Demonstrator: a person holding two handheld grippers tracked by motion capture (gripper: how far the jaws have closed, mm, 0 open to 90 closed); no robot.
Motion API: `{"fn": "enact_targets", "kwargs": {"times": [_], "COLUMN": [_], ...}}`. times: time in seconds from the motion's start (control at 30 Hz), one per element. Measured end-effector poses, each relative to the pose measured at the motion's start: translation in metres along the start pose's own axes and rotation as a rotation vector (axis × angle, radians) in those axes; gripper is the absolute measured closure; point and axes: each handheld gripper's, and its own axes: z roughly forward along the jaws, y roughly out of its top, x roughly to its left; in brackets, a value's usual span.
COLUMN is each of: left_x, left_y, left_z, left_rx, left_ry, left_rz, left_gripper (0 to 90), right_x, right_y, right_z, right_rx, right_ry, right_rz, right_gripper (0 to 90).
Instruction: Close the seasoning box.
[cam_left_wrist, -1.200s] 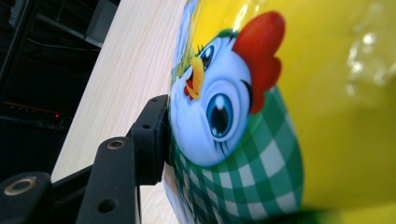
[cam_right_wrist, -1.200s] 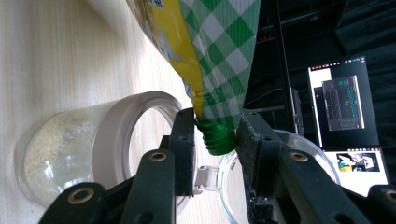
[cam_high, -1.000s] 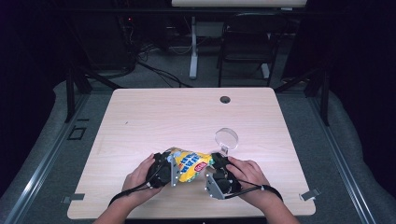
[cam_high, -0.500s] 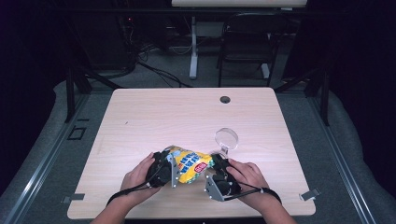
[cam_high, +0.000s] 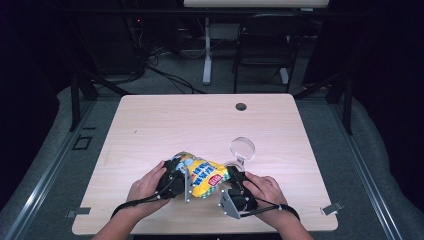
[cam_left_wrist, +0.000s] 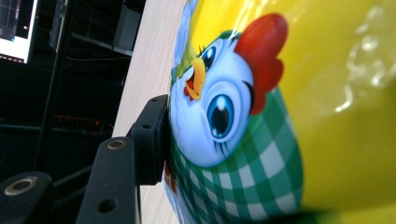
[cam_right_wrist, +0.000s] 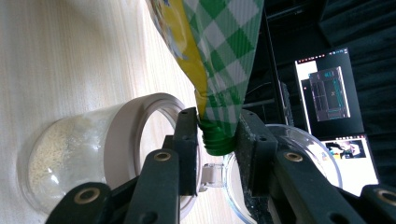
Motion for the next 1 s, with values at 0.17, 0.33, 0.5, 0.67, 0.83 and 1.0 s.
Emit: {"fn": "enact_targets", "kwargs": {"times": [0.17, 0.33, 0.5, 0.67, 0.83, 1.0], "left_x": [0.0020, 0.0046, 0.0050, 0.0043, 0.0042, 0.0045], "left_y": [0.0013, 0.0032, 0.0042, 0.0049, 0.0054, 0.0057], "left_z": [-0.0022, -0.0036, -0.0041, -0.0032, -0.0020, -0.0002], "left_rx": [0.007, 0.010, 0.017, 0.026, 0.029, 0.016], "left_ry": [0.016, 0.029, 0.032, 0.037, 0.035, 0.036], "left_rz": [0.029, 0.048, 0.071, 0.086, 0.095, 0.090], "left_gripper": [48.5, 48.5, 48.6, 48.6, 48.6, 48.6], "right_x": [0.0020, 0.0031, 0.0054, 0.0086, 0.0101, 0.0102], "right_y": [0.0002, 0.0004, 0.0003, -0.0004, -0.0014, -0.0018], "right_z": [-0.0010, -0.0013, -0.0013, 0.0001, 0.0015, 0.0023], "right_rx": [0.006, 0.002, 0.006, 0.007, 0.013, 0.017], "right_ry": [-0.007, -0.026, -0.030, -0.029, -0.017, -0.014], "right_rz": [0.011, 0.030, 0.046, 0.068, 0.103, 0.115], "right_gripper": [70.8, 70.8, 71.1, 71.2, 71.3, 71.4]}}
